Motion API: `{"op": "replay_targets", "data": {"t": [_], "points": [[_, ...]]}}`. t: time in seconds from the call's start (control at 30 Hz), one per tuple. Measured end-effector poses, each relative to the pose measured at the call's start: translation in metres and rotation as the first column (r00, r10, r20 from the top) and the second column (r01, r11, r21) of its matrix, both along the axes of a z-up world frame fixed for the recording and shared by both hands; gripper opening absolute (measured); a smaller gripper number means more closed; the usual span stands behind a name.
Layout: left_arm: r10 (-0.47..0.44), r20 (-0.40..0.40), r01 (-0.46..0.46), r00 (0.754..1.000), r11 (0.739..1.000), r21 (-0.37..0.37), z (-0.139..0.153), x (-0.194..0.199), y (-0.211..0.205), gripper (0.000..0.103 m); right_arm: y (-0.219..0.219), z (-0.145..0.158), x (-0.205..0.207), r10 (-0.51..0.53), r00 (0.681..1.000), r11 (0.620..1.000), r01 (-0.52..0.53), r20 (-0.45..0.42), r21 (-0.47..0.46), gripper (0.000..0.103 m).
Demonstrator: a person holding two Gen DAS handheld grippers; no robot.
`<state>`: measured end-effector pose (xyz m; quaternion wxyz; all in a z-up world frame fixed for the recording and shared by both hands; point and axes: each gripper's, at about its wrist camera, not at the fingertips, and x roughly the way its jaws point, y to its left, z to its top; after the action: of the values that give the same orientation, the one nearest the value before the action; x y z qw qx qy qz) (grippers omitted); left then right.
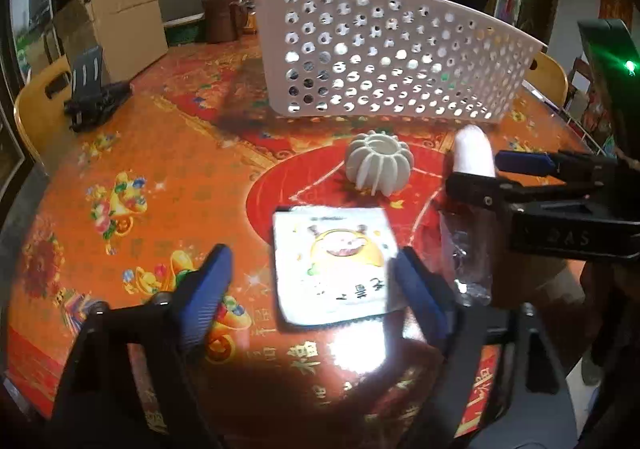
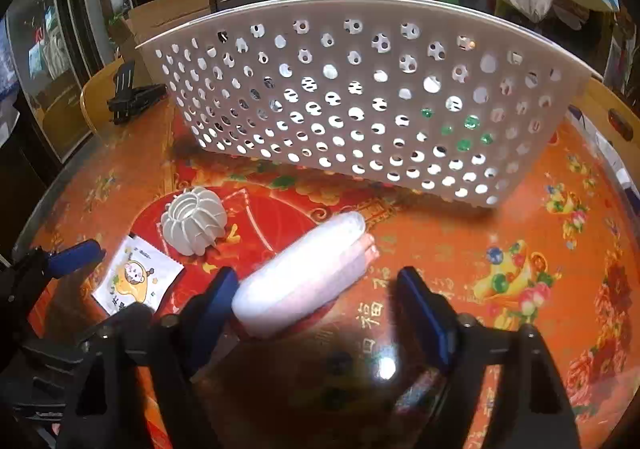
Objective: Organize soft objects
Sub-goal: 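Grasp the cartoon snack packet with the left tool while the right tool grasps the white-pink rolled towel, then lift the snack packet with the left tool while the right tool lifts the rolled towel toward the basket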
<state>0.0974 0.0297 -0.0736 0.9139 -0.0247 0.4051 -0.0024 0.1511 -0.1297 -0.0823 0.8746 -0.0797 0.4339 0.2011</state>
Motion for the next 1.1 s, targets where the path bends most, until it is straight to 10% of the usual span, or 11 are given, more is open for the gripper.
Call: {"op": "replay_targets", "data": {"t": [0.23,0.47,1.1], "points": [[-0.029,0.016,0.029,0.999,1.0,0.007,0.003,0.0,-0.011,0.038,-0.001,0.002,-0.002,0.01,1.0,1.0,-0.01,0.014,-0.023,0.034],[-0.071,0.046,0.071,0.996,0.997,0.001,0.006,-0.009,-0.014,0.022,-0.013,0.004,-0.006,0.014,1.0,1.0,-0.014,0.02,0.005,0.03],[-0.033,0.116,0.04,0.993,0.998,-0.052,0.03,-0.027,0.01,0.021,-0.065,0.04,-0.041,0.024,0.991,0.997,-0.033,0.134,0.069,0.026]]}}
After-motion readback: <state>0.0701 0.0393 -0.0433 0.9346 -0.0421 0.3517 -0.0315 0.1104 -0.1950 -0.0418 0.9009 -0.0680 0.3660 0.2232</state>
